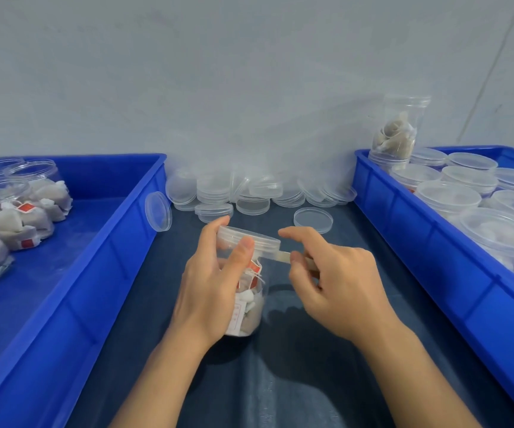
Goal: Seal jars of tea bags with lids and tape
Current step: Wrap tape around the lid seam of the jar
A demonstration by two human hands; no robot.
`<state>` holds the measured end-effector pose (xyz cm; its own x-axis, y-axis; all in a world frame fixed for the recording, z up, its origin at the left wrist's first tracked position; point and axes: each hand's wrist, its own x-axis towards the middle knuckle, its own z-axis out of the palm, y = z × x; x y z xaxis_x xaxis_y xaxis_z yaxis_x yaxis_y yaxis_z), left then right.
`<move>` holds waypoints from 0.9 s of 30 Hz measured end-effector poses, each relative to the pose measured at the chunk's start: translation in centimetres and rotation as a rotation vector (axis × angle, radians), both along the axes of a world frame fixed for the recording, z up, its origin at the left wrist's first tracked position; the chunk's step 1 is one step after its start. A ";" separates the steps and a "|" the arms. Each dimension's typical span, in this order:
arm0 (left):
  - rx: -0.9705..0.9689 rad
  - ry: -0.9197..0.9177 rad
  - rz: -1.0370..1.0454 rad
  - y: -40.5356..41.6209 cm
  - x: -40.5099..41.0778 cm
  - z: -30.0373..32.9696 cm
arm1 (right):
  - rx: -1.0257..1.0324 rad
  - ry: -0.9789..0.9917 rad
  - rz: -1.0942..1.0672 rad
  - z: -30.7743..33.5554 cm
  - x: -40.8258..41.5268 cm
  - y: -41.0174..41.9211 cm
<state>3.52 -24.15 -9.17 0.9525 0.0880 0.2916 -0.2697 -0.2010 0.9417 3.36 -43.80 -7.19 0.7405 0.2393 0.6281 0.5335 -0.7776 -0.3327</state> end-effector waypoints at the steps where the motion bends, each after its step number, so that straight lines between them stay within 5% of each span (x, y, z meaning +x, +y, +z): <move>1: -0.022 0.005 -0.011 0.0 0.0 0.0 | -0.011 -0.015 -0.014 0.0 0.0 0.0; 21: -0.338 0.164 -0.099 0.2 0.1 0.6 | -0.054 -0.037 -0.048 -0.6 0.6 0.3; 27: -0.269 0.221 -0.181 1.2 0.1 0.4 | 0.016 -0.103 -0.051 -0.7 0.3 0.6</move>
